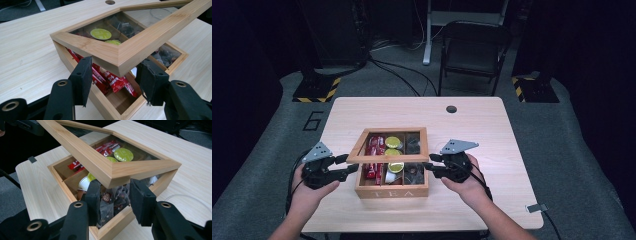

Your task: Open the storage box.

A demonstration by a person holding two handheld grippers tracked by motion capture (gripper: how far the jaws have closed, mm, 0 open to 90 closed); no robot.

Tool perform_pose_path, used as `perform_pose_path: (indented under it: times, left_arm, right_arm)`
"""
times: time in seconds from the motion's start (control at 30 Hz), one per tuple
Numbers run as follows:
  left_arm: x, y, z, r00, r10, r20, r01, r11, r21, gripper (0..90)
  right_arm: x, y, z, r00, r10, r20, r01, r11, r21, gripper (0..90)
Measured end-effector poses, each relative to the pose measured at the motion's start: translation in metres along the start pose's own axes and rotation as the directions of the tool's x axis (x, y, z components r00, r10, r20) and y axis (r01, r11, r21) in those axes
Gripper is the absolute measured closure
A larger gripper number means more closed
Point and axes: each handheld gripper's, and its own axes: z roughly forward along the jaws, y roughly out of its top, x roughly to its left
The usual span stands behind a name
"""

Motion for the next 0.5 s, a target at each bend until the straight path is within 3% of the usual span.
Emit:
perform_pose_path:
  times: [0.5]
  left_arm:
    - [0.004,0.015,-0.003,0.9998,0.018,-0.007,-0.018,0.9998,-0.009,47.0]
  right_arm:
    - [-0.003,0.015,0.001,0.9991,-0.020,0.038,0.021,0.9997,-0.013,57.5]
